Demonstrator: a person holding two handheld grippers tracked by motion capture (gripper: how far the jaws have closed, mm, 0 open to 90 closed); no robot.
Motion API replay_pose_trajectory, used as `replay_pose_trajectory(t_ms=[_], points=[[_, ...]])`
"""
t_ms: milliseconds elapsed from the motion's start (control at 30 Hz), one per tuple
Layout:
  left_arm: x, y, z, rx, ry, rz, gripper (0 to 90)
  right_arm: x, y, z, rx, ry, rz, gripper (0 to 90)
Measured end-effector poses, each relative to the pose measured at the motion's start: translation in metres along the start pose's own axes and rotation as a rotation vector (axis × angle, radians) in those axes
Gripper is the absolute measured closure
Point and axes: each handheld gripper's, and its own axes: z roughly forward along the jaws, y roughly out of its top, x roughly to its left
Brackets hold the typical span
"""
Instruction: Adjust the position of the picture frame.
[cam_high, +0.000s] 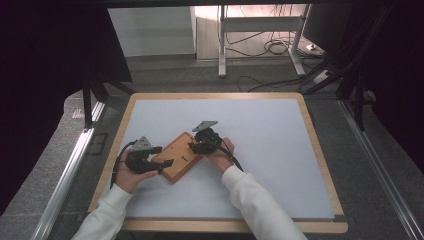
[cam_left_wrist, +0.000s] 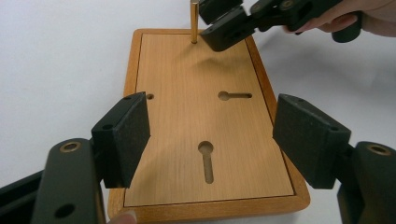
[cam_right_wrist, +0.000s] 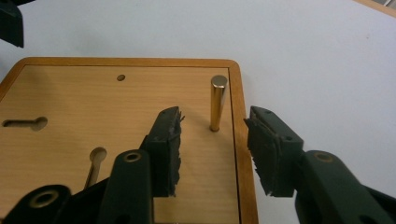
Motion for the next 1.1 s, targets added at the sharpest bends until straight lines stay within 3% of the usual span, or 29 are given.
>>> replay_pose_trajectory(t_ms=[300,433,833,1100], points=[[0.0,0.0,-0.001,0.0,0.001,-0.001,27.4,0.0,0.001,0.011,-0.024,0.011,0.021,71.2],[0.0,0.0,-0.001,0.0,0.003,0.001,27.4,0.001,0.002,0.014,-0.025,-0.005,0.03,82.8],[0.001,-0.001,-0.001,0.002,0.003,-0.001,27.4,-0.005,-0.001,0.013,-0.047,0.027,0.02,85.2],[0.001,-0.001,-0.002,-0.002,0.005,-0.001,27.4,-0.008,-0.007,0.002,-0.067,0.049,-0.012,85.5]])
